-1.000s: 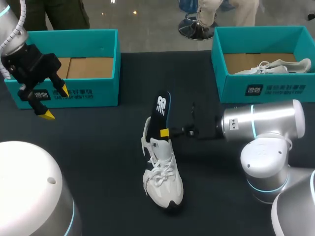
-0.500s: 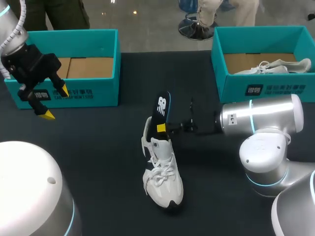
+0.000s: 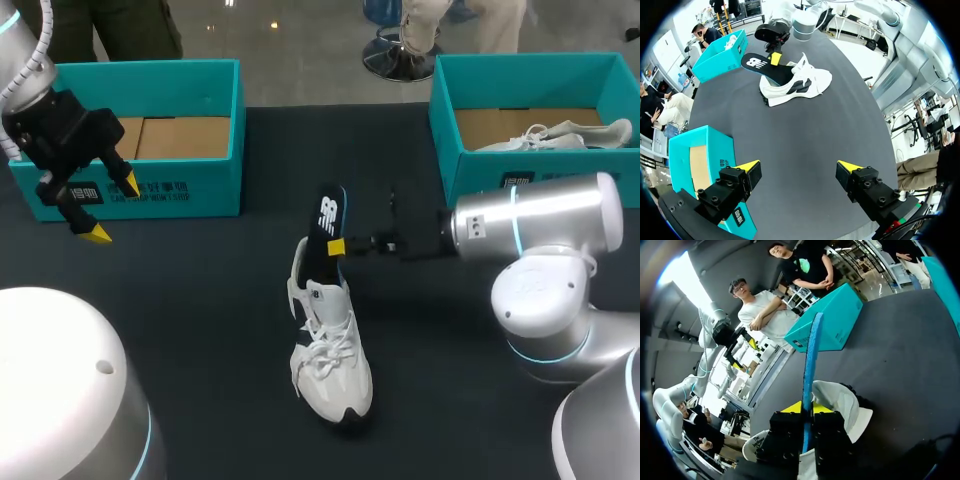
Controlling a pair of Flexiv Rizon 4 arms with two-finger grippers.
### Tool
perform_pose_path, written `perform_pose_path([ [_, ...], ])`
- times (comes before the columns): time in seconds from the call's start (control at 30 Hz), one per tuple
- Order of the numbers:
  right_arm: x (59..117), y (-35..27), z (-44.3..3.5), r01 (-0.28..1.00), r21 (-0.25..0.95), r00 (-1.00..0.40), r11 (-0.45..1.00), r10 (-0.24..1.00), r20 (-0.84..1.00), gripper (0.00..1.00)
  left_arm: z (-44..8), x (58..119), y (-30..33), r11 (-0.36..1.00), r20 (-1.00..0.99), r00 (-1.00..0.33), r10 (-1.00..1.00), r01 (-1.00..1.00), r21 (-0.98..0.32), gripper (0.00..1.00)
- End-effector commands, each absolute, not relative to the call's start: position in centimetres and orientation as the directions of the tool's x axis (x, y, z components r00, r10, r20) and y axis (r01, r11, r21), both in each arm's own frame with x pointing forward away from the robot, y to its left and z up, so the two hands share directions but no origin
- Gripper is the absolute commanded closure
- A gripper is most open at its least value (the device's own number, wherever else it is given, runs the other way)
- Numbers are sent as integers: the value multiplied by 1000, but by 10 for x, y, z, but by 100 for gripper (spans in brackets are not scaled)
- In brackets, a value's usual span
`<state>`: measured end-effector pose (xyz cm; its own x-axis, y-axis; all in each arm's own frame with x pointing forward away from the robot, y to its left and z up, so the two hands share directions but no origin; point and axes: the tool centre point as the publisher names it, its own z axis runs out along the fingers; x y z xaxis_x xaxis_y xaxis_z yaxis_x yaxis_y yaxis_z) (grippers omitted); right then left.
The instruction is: Take the shoe out of the shoebox, open the shoe tongue, remove and reinsert the insole, then place the shoe into the shoebox
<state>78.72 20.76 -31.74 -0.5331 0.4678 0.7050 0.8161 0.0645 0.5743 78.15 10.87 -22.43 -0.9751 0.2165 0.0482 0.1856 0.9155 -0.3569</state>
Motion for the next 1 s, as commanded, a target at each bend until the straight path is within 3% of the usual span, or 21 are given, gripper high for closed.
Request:
perform_pose_path([
  [0.03,789,210,-317,820,568,-530,72,473,704,100,-224,781,109,916,48,-975,216,186,-356,0],
  [1.0,752,217,-351,868,491,-471,76,439,765,100,-224,781,109,916,48,-975,216,186,-356,0],
])
